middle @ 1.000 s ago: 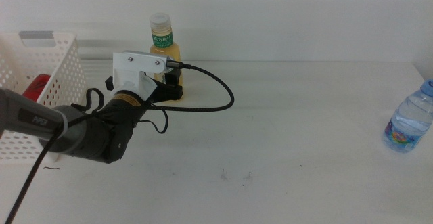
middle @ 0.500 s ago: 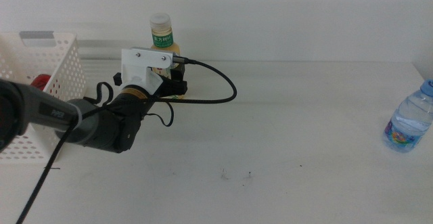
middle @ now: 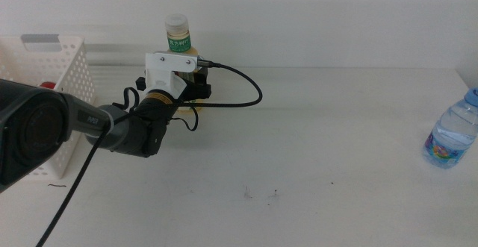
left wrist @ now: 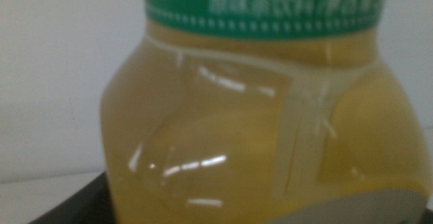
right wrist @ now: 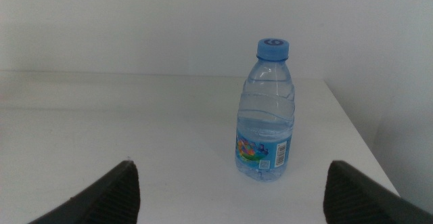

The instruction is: Use arms to grab the bottles and put them into the dustbin to the left of the table.

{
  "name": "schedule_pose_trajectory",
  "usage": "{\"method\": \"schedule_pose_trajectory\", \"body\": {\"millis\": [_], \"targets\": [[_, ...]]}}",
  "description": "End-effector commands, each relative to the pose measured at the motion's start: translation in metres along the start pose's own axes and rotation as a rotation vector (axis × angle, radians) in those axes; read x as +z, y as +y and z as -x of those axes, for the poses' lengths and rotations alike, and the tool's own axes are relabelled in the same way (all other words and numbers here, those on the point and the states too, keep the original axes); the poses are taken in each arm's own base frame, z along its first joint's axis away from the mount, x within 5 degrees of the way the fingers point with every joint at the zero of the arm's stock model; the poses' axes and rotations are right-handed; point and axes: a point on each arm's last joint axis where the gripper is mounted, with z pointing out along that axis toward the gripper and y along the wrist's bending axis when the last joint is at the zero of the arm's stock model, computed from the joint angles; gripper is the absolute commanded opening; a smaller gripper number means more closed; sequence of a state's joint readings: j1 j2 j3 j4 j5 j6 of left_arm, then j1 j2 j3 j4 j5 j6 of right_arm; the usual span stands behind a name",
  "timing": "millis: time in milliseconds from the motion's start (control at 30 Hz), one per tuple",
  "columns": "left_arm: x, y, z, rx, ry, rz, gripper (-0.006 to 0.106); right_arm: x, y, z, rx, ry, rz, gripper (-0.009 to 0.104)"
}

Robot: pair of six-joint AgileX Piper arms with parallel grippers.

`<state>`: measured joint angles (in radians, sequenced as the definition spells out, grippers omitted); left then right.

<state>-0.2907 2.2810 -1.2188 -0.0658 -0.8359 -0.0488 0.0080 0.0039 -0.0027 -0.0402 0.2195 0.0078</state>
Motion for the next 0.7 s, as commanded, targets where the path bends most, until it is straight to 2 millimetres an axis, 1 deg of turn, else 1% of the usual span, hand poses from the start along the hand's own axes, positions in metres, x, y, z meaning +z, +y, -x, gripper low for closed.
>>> {"method": "schedule_pose_trajectory", "body": {"millis": [0,67,133,267,333,367,467,500,667], "targets": [[0.003,0.002,0.002,-0.011,-0.018,0.01,0.094,0.0,0.0,0.0,-0.011,-0.011,-0.009,0.091],[0.003,0.001,0.002,0.01,-0.019,-0.002,0.09,0.0,0.0,0.0,-0.011,-0.011,-0.009,0.091],[0.003,0.001,0.002,0.029,-0.019,-0.006,0.082,0.0,0.0,0.0,-0.011,-0.011,-0.009,0.091],[0.003,0.0,0.002,0.017,-0.018,-0.016,0.051,0.0,0.0,0.0,-0.011,-0.011,-0.009,0.091],[0.002,-0.001,0.006,0.017,-0.025,-0.017,0.034,0.0,0.0,0.0,-0.011,-0.011,-0.009,0.091],[-0.003,-0.002,0.014,0.03,-0.017,-0.023,0.02,0.0,0.0,0.0,-0.011,-0.011,-0.009,0.091],[-0.017,-0.007,0.035,0.065,0.004,-0.052,0.001,0.0,0.0,0.0,-0.011,-0.011,-0.009,0.091],[-0.024,-0.009,0.044,0.072,0.011,-0.061,-0.002,0.0,0.0,0.0,-0.011,-0.011,-0.009,0.091],[-0.065,-0.017,0.079,0.073,0.092,-0.071,-0.002,0.0,0.0,0.0,-0.011,-0.011,-0.009,0.091]]}}
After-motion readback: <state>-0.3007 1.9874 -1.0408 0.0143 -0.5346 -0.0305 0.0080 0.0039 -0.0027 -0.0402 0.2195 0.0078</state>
